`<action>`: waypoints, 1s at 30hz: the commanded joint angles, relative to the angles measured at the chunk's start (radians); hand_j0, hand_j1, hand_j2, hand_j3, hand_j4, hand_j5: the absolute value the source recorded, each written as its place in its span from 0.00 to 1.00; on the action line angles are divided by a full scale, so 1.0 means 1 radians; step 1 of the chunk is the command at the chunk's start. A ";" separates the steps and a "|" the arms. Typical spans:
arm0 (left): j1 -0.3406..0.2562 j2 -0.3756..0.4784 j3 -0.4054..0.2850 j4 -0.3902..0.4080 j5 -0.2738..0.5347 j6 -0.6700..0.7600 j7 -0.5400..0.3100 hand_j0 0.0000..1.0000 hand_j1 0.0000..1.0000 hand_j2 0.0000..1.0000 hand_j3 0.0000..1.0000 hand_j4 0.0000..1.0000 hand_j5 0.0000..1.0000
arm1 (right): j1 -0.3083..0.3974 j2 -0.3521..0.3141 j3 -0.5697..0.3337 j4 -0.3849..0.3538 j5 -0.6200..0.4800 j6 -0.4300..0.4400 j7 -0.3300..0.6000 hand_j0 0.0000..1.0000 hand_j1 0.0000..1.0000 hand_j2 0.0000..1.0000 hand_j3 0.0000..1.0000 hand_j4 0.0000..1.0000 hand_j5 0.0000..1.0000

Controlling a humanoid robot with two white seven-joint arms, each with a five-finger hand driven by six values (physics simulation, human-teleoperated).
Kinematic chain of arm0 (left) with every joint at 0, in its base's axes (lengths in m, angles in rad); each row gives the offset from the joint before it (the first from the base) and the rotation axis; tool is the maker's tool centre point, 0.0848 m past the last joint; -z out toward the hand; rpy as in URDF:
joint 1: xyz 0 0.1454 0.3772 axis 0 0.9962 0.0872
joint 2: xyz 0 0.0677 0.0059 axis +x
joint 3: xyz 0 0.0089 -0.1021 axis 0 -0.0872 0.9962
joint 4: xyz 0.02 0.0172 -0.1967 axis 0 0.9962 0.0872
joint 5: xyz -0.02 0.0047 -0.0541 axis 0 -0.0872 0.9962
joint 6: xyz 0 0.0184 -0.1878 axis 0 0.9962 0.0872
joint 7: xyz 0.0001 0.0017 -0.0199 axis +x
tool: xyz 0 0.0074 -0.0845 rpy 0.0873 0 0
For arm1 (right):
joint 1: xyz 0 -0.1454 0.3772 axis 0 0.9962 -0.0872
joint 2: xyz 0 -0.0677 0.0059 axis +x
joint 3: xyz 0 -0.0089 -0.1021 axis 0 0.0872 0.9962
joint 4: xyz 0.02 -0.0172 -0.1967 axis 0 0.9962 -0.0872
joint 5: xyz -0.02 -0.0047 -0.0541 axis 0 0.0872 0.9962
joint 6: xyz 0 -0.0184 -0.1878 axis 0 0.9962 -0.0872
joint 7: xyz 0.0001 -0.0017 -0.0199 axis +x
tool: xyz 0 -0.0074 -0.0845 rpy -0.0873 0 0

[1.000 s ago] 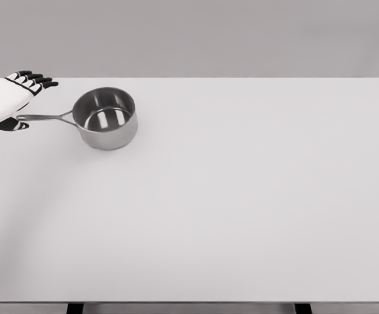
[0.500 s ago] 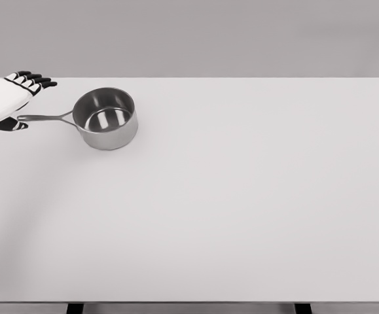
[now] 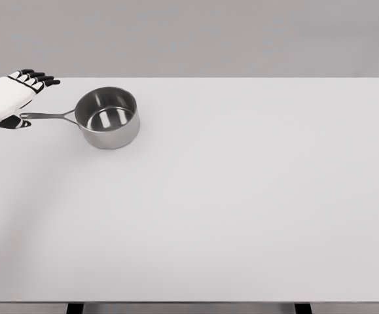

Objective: Rotate pot handle

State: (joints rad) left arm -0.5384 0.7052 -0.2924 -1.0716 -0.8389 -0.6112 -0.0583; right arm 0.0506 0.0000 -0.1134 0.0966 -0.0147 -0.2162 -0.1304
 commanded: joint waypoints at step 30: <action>0.183 0.068 0.018 -0.323 0.086 0.000 0.000 1.00 1.00 1.00 1.00 1.00 1.00 | 0.000 0.000 0.000 0.000 -0.001 0.000 0.000 1.00 1.00 1.00 1.00 1.00 1.00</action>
State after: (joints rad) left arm -0.3513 0.7555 -0.2770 -1.3601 -0.7832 -0.6112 -0.0591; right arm 0.0506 0.0000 -0.1133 0.0966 -0.0147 -0.2162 -0.1304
